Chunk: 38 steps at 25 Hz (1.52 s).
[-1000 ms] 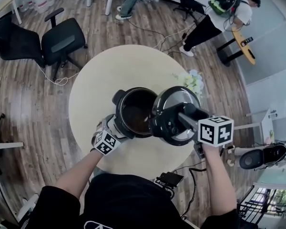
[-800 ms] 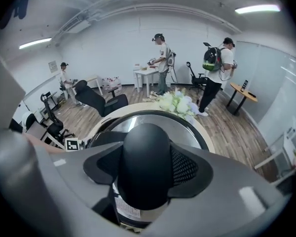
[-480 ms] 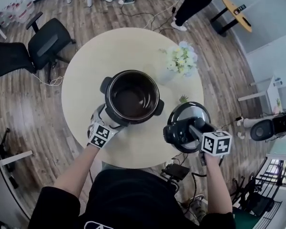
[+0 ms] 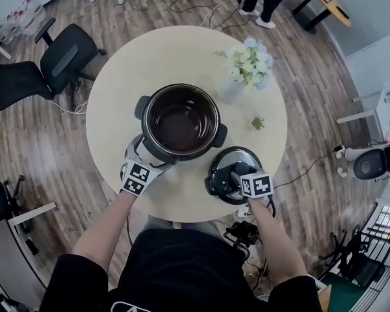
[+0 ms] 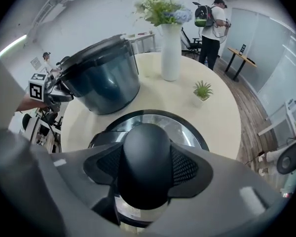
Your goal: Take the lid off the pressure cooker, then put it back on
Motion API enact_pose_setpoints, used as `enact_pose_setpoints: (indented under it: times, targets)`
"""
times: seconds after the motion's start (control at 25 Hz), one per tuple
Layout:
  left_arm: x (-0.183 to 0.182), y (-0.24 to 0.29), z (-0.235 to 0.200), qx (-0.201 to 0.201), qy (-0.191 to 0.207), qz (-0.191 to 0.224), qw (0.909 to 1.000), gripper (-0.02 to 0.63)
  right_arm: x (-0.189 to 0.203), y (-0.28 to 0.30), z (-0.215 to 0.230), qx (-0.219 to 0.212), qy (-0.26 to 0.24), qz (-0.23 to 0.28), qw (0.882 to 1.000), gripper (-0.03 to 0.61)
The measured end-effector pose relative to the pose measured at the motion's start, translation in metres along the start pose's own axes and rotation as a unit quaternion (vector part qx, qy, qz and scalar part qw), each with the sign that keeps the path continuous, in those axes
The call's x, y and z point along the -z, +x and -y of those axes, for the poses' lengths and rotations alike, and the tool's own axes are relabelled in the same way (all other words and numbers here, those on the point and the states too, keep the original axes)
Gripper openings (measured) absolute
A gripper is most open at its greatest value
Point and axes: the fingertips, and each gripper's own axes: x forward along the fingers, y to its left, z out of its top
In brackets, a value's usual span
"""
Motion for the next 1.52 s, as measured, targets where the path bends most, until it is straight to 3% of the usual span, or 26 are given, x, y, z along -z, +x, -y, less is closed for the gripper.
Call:
enact_pose_setpoints:
  times: [0.48, 1.36, 1.52]
  targets:
    - [-0.001, 0.001, -0.001, -0.002, -0.001, -0.006, 1.0, 0.591, -0.019, 0.047, -0.019, 0.021, -0.021, 0.044, 0.999, 0.29]
    - [0.0, 0.002, 0.0, -0.002, -0.001, -0.014, 0.9999, 0.591, -0.015, 0.044, -0.012, 0.011, -0.018, -0.014, 1.0, 0.285]
    - [0.0, 0.002, -0.001, -0.002, -0.001, -0.015, 0.9999, 0.591, -0.023, 0.018, 0.007, 0.01, 0.009, -0.013, 1.0, 0.285]
